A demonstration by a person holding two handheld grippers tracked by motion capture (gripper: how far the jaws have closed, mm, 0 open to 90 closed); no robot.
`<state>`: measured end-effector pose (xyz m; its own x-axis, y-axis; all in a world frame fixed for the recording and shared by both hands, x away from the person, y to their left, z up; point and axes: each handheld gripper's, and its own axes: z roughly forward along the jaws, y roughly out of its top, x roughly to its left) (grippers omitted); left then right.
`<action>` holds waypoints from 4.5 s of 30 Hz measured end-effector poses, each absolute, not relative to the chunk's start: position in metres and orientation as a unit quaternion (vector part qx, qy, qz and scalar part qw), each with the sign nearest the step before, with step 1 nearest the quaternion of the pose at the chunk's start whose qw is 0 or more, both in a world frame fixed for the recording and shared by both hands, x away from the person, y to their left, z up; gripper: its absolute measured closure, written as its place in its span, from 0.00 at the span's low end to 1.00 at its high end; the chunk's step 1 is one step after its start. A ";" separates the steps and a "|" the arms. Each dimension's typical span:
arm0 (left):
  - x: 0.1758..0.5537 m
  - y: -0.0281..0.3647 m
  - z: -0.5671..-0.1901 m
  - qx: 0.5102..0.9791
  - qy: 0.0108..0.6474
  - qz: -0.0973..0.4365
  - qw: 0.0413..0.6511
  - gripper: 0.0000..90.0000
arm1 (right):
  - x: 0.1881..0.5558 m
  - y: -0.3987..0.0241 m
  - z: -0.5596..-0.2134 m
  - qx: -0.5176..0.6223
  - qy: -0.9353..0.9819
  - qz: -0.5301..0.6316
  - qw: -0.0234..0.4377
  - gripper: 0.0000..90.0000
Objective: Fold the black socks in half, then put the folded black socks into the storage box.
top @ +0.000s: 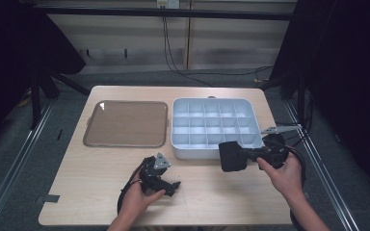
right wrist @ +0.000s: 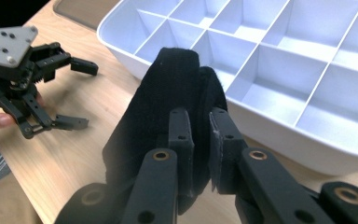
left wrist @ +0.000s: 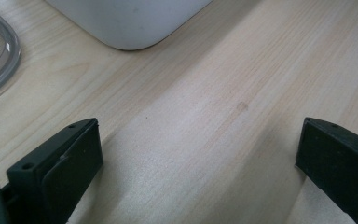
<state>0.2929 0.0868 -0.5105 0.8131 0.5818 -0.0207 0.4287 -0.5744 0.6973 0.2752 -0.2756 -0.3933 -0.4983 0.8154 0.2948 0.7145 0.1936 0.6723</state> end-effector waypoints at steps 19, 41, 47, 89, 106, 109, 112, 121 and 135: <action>0.293 0.087 -0.510 0.881 0.287 0.106 0.361 0.00 | 0.295 -0.293 -0.369 0.514 0.758 0.391 0.088 0.90; 0.295 0.087 -0.511 0.880 0.286 0.105 0.363 0.00 | 0.308 -0.310 -0.367 0.537 0.743 0.388 0.094 0.90; 0.294 0.088 -0.511 0.880 0.290 0.104 0.362 0.00 | 0.316 -0.314 -0.365 0.543 0.740 0.383 0.101 0.90; 0.294 0.088 -0.511 0.880 0.290 0.104 0.362 0.00 | 0.347 -0.344 -0.398 0.584 0.735 0.330 0.094 0.89; 0.294 0.088 -0.511 0.880 0.290 0.104 0.362 0.00 | 0.350 -0.343 -0.408 0.578 0.749 0.312 0.089 0.89; 0.294 0.088 -0.511 0.880 0.290 0.104 0.362 0.00 | 0.351 -0.343 -0.409 0.576 0.751 0.312 0.089 0.89; 0.294 0.088 -0.511 0.880 0.290 0.104 0.362 0.00 | 0.351 -0.342 -0.409 0.576 0.753 0.304 0.092 0.89; 0.294 0.088 -0.510 0.880 0.289 0.104 0.362 0.00 | 0.355 -0.335 -0.413 0.568 0.768 0.280 0.097 0.89; 0.293 0.088 -0.510 0.880 0.290 0.103 0.361 0.00 | 0.355 -0.326 -0.419 0.556 0.778 0.271 0.112 0.88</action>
<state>0.2935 0.0879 -0.5104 0.8111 0.5843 -0.0278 0.4356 -0.5716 0.6954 0.3546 -0.3260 -0.4189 -0.3566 0.9255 0.1275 0.8040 0.2345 0.5464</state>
